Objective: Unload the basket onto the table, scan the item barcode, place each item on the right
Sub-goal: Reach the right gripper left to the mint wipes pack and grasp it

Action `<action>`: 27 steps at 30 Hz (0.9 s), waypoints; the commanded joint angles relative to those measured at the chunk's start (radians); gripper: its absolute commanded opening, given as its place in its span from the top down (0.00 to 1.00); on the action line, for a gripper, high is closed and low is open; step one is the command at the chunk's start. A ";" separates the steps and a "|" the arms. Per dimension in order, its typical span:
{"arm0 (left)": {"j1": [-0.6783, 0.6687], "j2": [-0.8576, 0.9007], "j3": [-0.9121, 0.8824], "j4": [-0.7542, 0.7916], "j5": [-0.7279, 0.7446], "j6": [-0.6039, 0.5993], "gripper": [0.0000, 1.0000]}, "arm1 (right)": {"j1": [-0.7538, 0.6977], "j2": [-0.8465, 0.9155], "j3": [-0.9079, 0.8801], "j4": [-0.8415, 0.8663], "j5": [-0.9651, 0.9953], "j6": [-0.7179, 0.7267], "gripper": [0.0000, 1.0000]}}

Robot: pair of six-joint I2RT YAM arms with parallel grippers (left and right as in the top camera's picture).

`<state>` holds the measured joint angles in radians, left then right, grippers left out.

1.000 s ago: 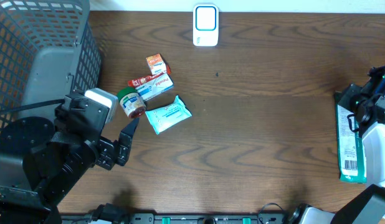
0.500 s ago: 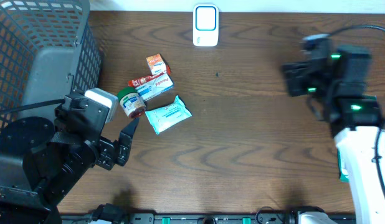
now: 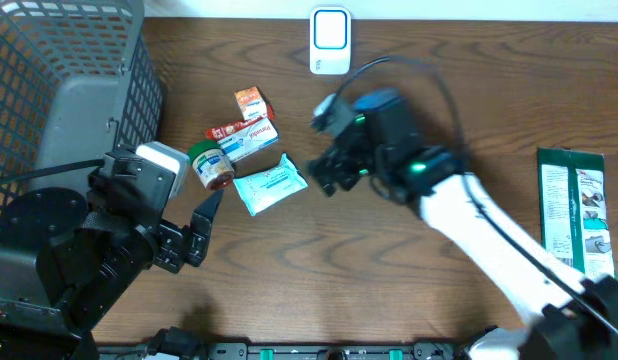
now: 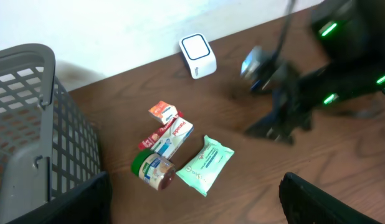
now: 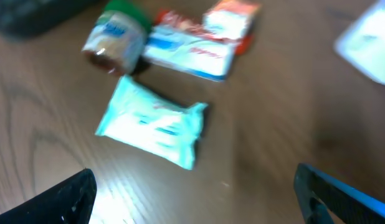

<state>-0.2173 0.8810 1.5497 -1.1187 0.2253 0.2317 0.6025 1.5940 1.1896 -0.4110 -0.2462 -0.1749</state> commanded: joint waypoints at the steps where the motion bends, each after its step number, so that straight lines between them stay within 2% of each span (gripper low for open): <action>1: 0.003 0.000 0.006 0.001 -0.010 -0.005 0.14 | 0.084 0.085 0.007 0.044 0.024 -0.070 0.04; 7: 0.003 0.000 0.006 0.000 -0.010 -0.005 0.14 | 0.162 0.230 0.007 0.120 0.058 -0.070 0.14; 18: 0.003 0.000 0.006 0.000 -0.010 -0.005 0.14 | 0.211 0.330 0.007 0.239 0.129 -0.145 0.09; 27: 0.003 0.000 0.006 0.001 -0.010 -0.005 0.14 | 0.210 0.432 0.007 0.316 0.168 -0.148 0.12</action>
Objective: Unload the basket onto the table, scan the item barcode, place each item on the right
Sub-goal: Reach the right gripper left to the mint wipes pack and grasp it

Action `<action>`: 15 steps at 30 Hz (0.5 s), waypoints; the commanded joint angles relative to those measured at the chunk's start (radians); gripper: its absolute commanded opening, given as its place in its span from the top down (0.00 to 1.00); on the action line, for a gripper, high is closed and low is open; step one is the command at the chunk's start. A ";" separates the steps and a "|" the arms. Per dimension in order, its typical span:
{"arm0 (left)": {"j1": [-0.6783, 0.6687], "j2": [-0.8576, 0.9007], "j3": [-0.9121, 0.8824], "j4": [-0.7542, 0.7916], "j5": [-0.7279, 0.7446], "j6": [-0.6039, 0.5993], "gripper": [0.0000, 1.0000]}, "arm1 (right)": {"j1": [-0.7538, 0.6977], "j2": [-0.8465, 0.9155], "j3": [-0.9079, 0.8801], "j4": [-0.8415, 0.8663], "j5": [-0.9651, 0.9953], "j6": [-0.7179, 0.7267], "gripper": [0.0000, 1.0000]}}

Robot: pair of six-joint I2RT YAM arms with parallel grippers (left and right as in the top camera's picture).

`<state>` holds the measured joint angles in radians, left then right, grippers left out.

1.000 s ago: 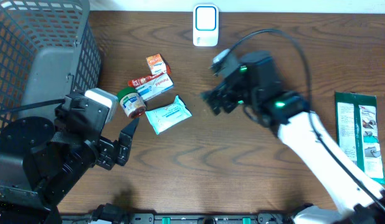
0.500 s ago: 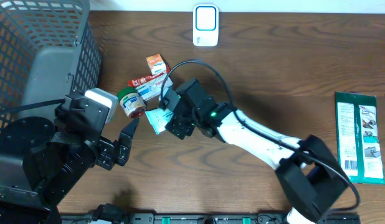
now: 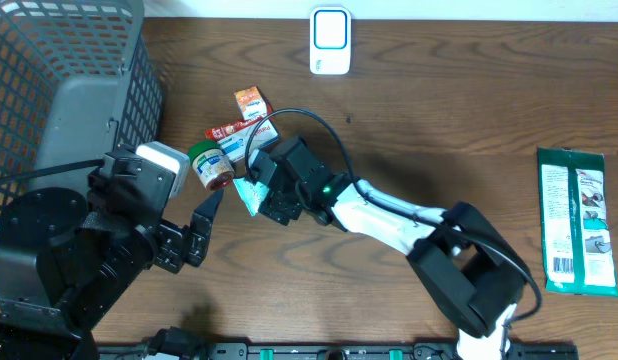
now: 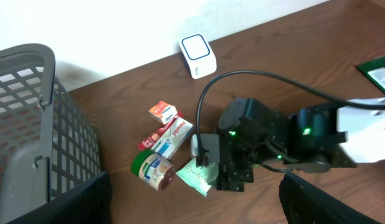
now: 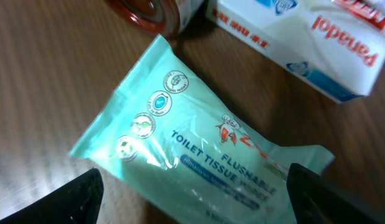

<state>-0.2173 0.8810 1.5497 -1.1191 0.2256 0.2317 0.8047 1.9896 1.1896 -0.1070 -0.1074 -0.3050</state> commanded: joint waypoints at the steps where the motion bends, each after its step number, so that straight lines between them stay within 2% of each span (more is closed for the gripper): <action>1: 0.003 0.000 0.006 0.001 -0.010 -0.005 0.14 | 0.008 0.047 0.007 0.020 0.031 -0.018 0.13; 8: 0.003 0.000 0.006 0.001 -0.010 -0.005 0.14 | 0.006 0.105 0.007 0.052 0.040 -0.018 0.27; 13: 0.003 0.000 0.006 0.001 -0.010 -0.005 0.14 | 0.007 0.111 0.007 0.051 0.039 -0.011 0.48; 15: 0.003 0.000 0.006 0.001 -0.010 -0.005 0.14 | 0.007 0.111 0.007 0.051 0.039 0.000 0.64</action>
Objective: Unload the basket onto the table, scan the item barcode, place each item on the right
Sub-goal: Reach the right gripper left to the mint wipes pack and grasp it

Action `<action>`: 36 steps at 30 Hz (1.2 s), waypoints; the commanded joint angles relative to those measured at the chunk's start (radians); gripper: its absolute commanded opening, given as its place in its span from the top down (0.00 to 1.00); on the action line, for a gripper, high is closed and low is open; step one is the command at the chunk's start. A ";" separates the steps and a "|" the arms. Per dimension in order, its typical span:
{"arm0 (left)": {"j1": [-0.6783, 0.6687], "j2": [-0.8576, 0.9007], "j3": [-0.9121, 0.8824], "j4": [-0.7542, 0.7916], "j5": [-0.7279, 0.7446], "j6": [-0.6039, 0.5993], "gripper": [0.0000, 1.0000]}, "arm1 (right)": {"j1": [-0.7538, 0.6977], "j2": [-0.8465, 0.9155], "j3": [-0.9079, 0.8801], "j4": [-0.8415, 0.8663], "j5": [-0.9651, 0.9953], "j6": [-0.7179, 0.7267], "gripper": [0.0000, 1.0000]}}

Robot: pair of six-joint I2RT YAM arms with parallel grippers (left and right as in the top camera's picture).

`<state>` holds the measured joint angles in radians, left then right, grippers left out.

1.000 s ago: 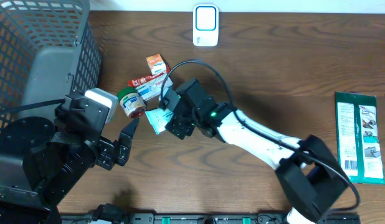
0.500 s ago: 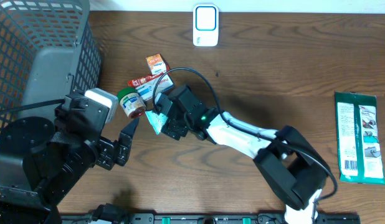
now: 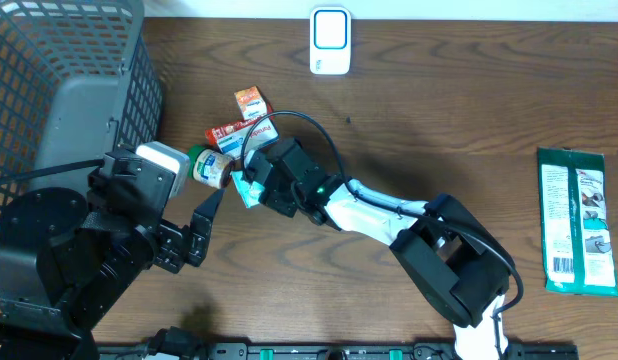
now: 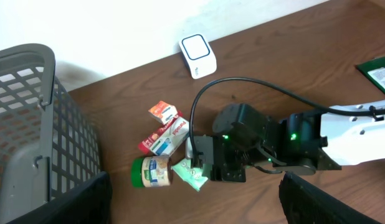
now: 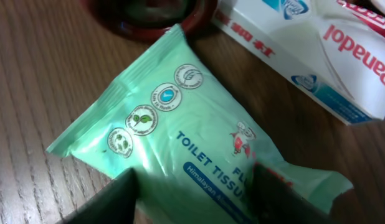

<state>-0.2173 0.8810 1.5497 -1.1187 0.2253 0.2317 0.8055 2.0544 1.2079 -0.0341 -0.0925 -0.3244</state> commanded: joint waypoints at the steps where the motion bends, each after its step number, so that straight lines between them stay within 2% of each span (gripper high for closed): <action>1: 0.003 0.000 0.006 0.001 -0.010 -0.005 0.14 | 0.006 0.046 -0.011 -0.023 0.024 0.035 0.76; 4: 0.003 0.000 0.006 0.001 -0.010 -0.005 0.14 | 0.006 0.046 -0.011 -0.032 0.023 0.082 0.98; 5: 0.003 0.000 0.006 0.001 -0.010 -0.005 0.14 | 0.006 0.046 -0.011 -0.035 0.022 0.087 0.99; 12: 0.003 0.000 0.006 0.001 -0.010 -0.005 0.14 | 0.007 0.026 -0.011 -0.076 -0.045 0.089 0.99; 24: 0.003 0.000 0.006 0.001 -0.010 -0.005 0.14 | 0.002 -0.163 -0.011 -0.222 -0.056 0.109 0.99; 31: 0.003 0.000 0.006 0.000 -0.010 -0.005 0.14 | -0.055 -0.190 -0.011 -0.247 -0.171 0.144 0.99; 32: 0.003 0.000 0.006 0.001 -0.010 -0.005 0.14 | -0.062 -0.190 -0.011 -0.248 -0.171 0.143 0.92; 33: 0.003 0.000 0.006 0.001 -0.010 -0.005 0.14 | -0.067 -0.190 -0.011 -0.248 -0.172 0.126 0.73; 35: 0.003 0.000 0.006 0.001 -0.010 -0.005 0.14 | -0.067 -0.190 -0.011 -0.256 -0.175 0.035 0.53; 36: 0.003 0.000 0.006 0.001 -0.010 -0.005 0.14 | -0.063 -0.190 -0.011 -0.266 -0.175 -0.022 0.33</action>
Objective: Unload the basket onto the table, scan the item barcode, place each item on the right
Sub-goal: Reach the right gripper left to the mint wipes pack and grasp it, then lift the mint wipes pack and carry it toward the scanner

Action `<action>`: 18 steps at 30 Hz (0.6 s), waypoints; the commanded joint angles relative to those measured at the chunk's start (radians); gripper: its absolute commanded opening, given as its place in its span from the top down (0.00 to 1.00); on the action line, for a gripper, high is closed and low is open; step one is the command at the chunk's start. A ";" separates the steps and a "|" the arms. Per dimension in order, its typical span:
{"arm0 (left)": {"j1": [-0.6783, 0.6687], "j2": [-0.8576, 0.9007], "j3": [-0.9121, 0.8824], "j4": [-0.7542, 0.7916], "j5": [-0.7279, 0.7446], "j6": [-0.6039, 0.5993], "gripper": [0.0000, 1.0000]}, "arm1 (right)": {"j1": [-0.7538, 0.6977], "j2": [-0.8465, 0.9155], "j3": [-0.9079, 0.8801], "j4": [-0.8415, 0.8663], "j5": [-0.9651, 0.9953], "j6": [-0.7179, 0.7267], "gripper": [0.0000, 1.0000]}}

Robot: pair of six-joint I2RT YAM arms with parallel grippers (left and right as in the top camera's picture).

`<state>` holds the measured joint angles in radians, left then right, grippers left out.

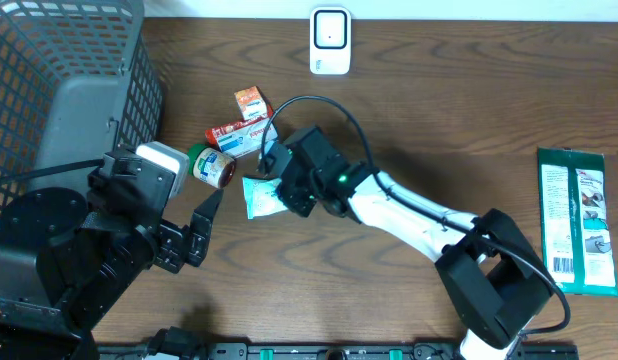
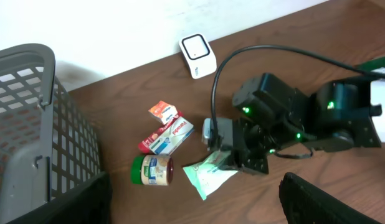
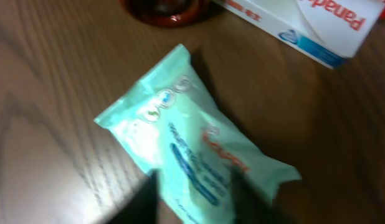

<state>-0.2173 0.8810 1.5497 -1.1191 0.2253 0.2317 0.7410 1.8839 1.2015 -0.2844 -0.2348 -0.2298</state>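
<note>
A mint-green pack of toilet tissue [image 3: 192,146] hangs slightly above the table with my right gripper [image 3: 195,196] shut on its near end; both fingers show as dark blurs on either side of it. From overhead the pack [image 1: 257,196] sticks out to the left of the right gripper [image 1: 289,192]. The white scanner [image 1: 330,40] stands at the table's far edge. My left gripper [image 2: 192,214] is open and holds nothing; it is low at the front left, well short of the pack [image 2: 208,175].
A green-lidded jar [image 1: 211,167] lies on its side just left of the pack. A Panadol box [image 1: 244,135] and a small orange box [image 1: 251,102] lie behind it. A grey wire basket [image 1: 69,80] fills the far left. A dark green packet [image 1: 574,220] lies at the right edge.
My right gripper, then closing round the pack on the table beside the jar, now holds it raised and a little to the right, away from the jar. The left arm has not moved.
My right gripper was open in mid-table, right of the items. Then it was open low over the tissue pack. Then its fingers stood on either side of the pack, and the jar lay turned on its side. Now the pack is held off the table.
</note>
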 commanded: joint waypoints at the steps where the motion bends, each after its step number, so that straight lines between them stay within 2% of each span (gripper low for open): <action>1: 0.003 0.000 0.006 0.001 -0.010 -0.005 0.14 | 0.005 -0.019 -0.004 -0.021 -0.033 -0.144 0.23; 2: 0.003 0.000 0.006 0.001 -0.010 -0.005 0.14 | 0.013 -0.019 -0.004 -0.042 -0.033 -0.216 0.18; 3: 0.003 0.000 0.006 0.001 -0.010 -0.005 0.14 | 0.019 -0.019 -0.004 -0.053 -0.033 -0.250 0.16; 9: 0.003 0.000 0.006 0.001 -0.010 -0.005 0.14 | 0.041 0.011 -0.005 -0.071 -0.032 -0.433 0.14; 14: 0.003 0.000 0.006 0.001 -0.010 -0.005 0.14 | 0.039 0.066 -0.005 -0.010 -0.007 -0.469 0.14; 18: 0.003 0.000 0.006 0.001 -0.010 -0.005 0.14 | 0.043 0.123 -0.005 0.014 -0.002 -0.520 0.18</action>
<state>-0.2173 0.8810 1.5497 -1.1191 0.2253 0.2317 0.7746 1.9564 1.2011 -0.2802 -0.2428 -0.6777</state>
